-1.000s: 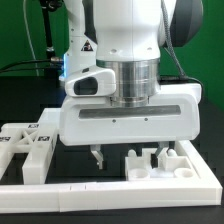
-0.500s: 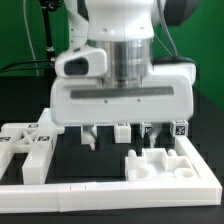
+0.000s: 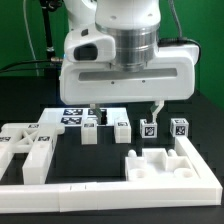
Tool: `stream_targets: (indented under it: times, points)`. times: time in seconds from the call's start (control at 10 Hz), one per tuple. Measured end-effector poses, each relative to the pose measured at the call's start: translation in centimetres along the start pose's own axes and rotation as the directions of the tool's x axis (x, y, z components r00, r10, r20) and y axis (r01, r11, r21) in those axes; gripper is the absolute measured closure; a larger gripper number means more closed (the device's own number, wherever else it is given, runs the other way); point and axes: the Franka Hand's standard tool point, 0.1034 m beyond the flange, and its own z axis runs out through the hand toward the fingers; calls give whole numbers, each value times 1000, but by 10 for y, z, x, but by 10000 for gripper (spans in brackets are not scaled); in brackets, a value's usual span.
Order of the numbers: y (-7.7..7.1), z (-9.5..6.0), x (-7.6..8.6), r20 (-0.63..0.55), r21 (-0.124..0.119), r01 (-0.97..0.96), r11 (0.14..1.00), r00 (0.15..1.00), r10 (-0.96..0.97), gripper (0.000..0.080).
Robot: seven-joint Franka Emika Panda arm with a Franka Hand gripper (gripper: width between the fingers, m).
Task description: Assemble chair
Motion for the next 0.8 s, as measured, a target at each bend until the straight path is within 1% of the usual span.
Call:
stream_targets:
  times: [0.2,0.3,0.4,0.5,0.6,0.7,0.8]
  points:
    - [-2,4,-3,127,-4,-6,1000,992,7,151]
    - [-5,14,-17,235,-10,-8,1000,972,11,151]
    - [-6,21,-25,322,-14,-6,1000,947,10,151]
    - [-5,26,-38,439,-17,-12,1000,898,18,151]
    - [-4,30,-44,533,-25,-18,1000,846,29,151]
    - [-6,31,-37,542,-26,-14,1000,840,26,151]
    - [-5,32,-43,578,-27,-13,1000,816,26,151]
